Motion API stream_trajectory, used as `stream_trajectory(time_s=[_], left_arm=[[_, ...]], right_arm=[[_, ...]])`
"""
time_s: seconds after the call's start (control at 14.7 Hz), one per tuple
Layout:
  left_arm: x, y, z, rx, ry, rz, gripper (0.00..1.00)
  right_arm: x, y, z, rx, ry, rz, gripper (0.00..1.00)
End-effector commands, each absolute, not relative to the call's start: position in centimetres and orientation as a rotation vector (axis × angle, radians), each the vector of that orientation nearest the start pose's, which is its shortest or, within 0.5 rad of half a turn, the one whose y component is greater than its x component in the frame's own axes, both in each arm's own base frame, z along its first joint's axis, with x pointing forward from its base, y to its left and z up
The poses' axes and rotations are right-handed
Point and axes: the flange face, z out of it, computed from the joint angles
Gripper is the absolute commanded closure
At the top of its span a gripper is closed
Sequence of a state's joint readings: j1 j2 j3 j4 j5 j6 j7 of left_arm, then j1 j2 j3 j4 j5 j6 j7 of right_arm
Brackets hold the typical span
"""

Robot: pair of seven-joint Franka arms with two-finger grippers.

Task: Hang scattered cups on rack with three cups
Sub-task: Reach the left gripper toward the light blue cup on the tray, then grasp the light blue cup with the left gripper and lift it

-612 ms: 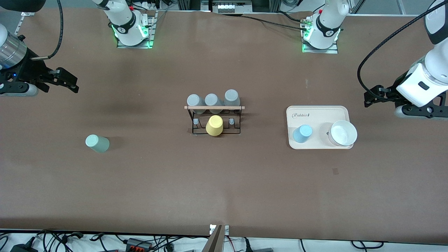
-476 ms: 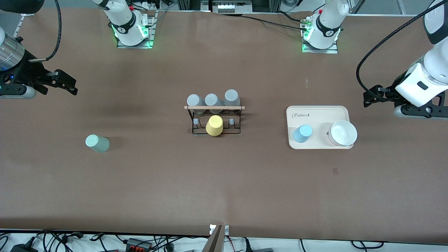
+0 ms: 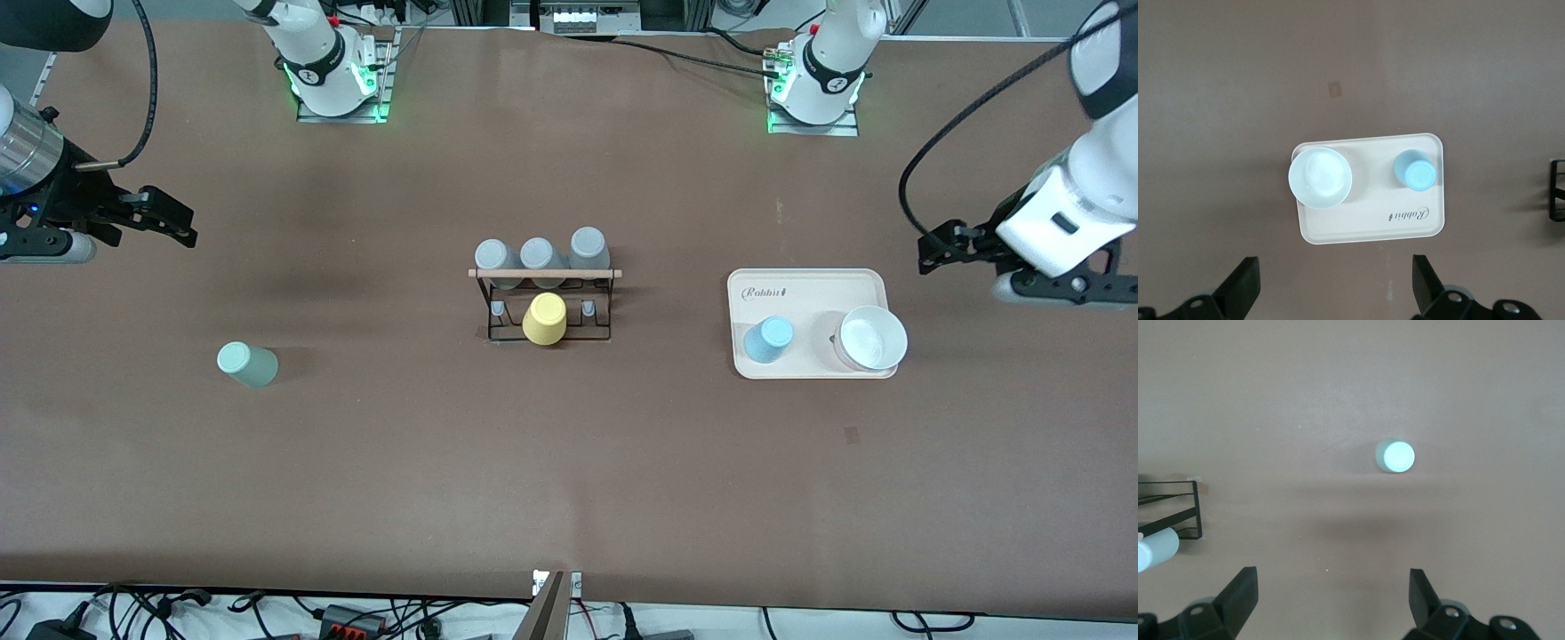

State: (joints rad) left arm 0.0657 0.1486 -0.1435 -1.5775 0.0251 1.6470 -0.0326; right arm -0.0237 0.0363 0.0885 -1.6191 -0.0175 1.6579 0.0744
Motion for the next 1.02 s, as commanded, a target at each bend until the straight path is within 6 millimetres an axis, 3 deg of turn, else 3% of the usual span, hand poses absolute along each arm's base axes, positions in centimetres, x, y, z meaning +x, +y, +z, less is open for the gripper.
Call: stream_trajectory(time_s=[0.0, 0.14, 0.27, 0.54, 0.68, 0.82, 0.95], left_arm=[[61.3, -4.3, 50.5, -3.206, 0.058, 0.219, 0.0], [62.4, -5.6, 46.7, -3.221, 0.083, 0.302, 0.0], [64.0, -8.1, 42.8, -3.217, 0.139, 0.275, 0.0], [65.8, -10.8, 32.9, -3.224, 0.176, 0.319, 0.0], [65.3, -10.9, 29.8, -3.231, 0.158, 0.345, 0.0], [63.4, -11.2, 25.7, -3.235, 0.092, 0.273, 0.0], [62.3, -12.1, 24.2, -3.238, 0.098, 0.278, 0.0]], right_arm=[[56.9, 3.4, 59.9, -3.186, 0.008, -0.013, 0.0], [57.0, 3.3, 59.7, -3.187, 0.012, -0.006, 0.0], [56.9, 3.2, 59.5, -3.187, 0.015, 0.014, 0.0], [56.9, 3.3, 59.6, -3.187, 0.017, 0.009, 0.0], [57.0, 3.5, 59.3, -3.189, 0.012, 0.016, 0.0], [57.0, 3.2, 59.2, -3.189, 0.017, 0.021, 0.0], [57.0, 3.1, 59.1, -3.189, 0.019, 0.023, 0.0]])
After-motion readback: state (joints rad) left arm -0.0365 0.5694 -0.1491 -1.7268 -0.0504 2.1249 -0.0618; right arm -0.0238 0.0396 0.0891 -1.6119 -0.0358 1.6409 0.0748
